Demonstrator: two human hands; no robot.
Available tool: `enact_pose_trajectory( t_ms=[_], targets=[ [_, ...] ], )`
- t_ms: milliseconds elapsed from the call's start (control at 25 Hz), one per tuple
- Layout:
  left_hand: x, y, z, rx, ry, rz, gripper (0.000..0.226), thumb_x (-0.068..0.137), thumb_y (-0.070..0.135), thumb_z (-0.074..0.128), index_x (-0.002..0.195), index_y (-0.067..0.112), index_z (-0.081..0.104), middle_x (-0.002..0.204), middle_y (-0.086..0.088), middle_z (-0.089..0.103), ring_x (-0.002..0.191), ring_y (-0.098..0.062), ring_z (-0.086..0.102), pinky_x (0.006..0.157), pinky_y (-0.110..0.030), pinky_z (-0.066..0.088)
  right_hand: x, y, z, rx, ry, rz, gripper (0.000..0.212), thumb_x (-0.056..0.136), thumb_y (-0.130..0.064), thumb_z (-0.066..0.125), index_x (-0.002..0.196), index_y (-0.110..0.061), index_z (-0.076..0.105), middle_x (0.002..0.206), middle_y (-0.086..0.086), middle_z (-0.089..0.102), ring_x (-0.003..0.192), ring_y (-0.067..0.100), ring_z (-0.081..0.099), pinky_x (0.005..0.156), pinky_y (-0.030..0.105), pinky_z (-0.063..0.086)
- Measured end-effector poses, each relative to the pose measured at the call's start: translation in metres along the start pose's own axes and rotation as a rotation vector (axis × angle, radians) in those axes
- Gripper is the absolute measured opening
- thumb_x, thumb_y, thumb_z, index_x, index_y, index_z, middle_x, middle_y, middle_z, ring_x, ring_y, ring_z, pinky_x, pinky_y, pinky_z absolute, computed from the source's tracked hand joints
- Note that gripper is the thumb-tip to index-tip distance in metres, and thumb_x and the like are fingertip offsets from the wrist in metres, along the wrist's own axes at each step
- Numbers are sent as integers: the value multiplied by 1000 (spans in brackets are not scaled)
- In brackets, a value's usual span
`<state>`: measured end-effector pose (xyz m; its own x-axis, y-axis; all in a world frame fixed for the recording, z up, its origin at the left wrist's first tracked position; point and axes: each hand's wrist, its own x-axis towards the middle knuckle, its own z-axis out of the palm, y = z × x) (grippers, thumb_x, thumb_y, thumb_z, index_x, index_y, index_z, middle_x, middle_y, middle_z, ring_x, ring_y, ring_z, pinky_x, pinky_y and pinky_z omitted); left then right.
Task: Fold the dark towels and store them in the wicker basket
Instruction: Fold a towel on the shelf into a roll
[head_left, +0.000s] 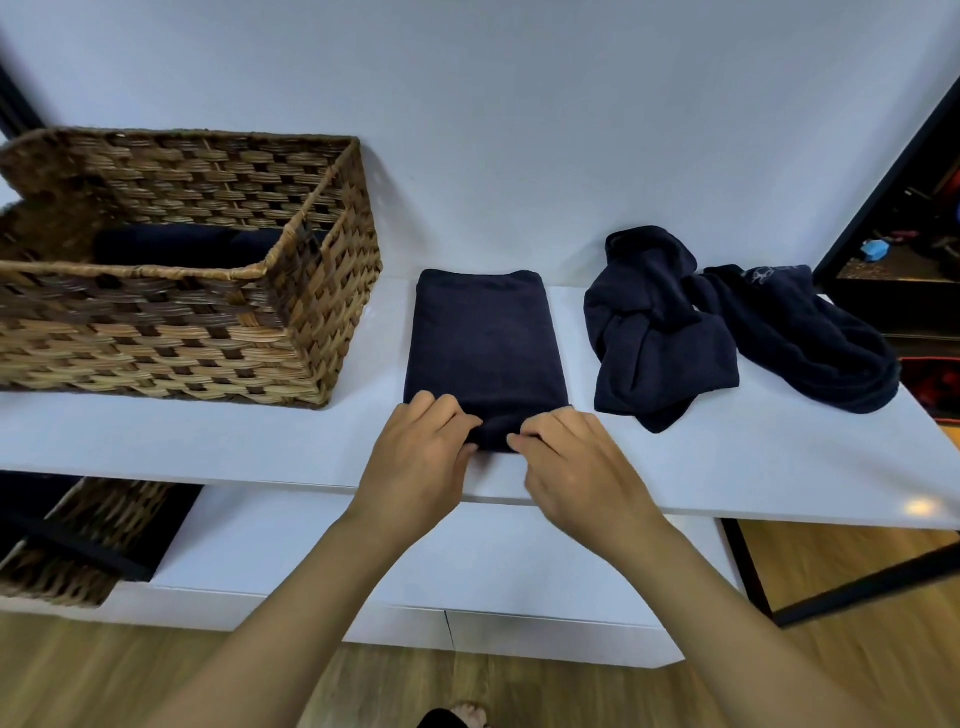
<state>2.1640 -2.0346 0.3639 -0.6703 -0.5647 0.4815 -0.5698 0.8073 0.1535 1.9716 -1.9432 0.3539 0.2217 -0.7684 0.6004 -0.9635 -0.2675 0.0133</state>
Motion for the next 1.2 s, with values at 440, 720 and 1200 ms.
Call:
enact_pose_trajectory(
  t_ms=[440,720,1200],
  targets=[
    [-3,-7,-6,-69,-77,-32,29,92,23,70,120,17,69,104,6,58,91,-16,48,77,-28,46,6,-1,-2,1,-91,229,36,87,-33,73,115,-10,70,99,2,63,84,26,53,71,38,48],
    [-11,-7,-4,-82,-13,-71,25,96,30,62,113,13,70,99,3,62,87,-19,53,73,-33,50,9,1,-2,-41,-96,252,28,92,-41,59,88,-14,63,84,-2,55,76,23,48,67,35,41],
    [44,8,-19,74,-263,-328,11,104,34,47,100,23,47,92,7,55,85,-21,51,74,-35,35,48,11,0,-167,-346,458,31,100,-43,45,84,-17,52,84,-2,45,80,23,36,74,36,23]
  ],
)
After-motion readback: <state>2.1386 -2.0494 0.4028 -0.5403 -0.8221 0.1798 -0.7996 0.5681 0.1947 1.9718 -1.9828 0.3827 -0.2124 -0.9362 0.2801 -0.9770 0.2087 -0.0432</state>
